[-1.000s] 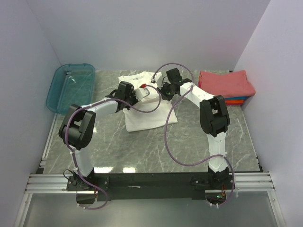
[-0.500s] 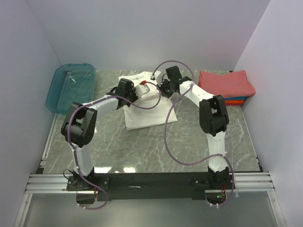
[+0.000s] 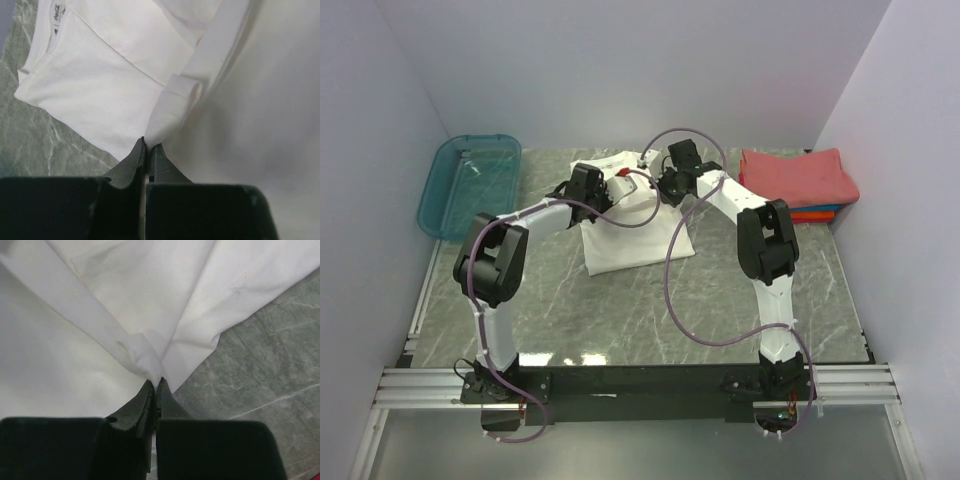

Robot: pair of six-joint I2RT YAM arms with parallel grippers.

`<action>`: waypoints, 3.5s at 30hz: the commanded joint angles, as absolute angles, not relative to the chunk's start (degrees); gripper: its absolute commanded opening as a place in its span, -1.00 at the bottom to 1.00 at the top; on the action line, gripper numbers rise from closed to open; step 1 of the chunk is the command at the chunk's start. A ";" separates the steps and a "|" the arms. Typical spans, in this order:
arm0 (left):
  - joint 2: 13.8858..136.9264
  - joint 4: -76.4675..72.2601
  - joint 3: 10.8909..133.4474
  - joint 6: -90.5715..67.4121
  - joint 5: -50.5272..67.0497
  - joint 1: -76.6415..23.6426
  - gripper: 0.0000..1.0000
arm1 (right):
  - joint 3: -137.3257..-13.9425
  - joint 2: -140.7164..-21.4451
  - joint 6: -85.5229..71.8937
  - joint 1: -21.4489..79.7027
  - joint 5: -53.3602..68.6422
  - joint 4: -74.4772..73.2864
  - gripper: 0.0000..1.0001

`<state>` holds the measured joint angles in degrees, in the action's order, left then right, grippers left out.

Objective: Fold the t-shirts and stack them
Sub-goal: Fold the tshirt

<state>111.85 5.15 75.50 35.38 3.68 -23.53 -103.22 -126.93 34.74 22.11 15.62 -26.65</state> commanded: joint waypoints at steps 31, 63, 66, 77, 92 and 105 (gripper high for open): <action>76.55 7.92 42.04 36.56 1.77 -38.31 0.40 | -65.13 -91.23 83.23 17.05 43.33 -36.57 0.39; 88.95 3.34 44.21 36.21 -7.82 -39.73 -0.65 | -55.90 -97.73 76.82 27.15 20.83 -13.18 0.33; 88.07 2.90 43.60 36.30 -7.47 -39.73 -0.67 | -55.03 -98.44 77.34 28.03 20.04 -13.97 0.25; 87.10 2.02 42.28 36.39 -6.85 -39.73 -0.74 | -56.69 -101.69 70.49 28.30 15.38 -10.47 -0.02; 84.56 4.02 40.69 36.92 -3.09 -39.73 -0.99 | -60.11 -100.73 72.68 26.64 22.58 -22.30 -1.00; 73.48 23.81 41.13 28.22 15.73 -55.00 -0.99 | -46.86 -74.21 76.12 23.12 38.67 -46.14 -1.00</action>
<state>74.28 17.47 40.84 32.40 8.64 -51.05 -49.91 -80.23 75.68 22.87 32.75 -37.50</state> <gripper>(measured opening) 0.024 0.026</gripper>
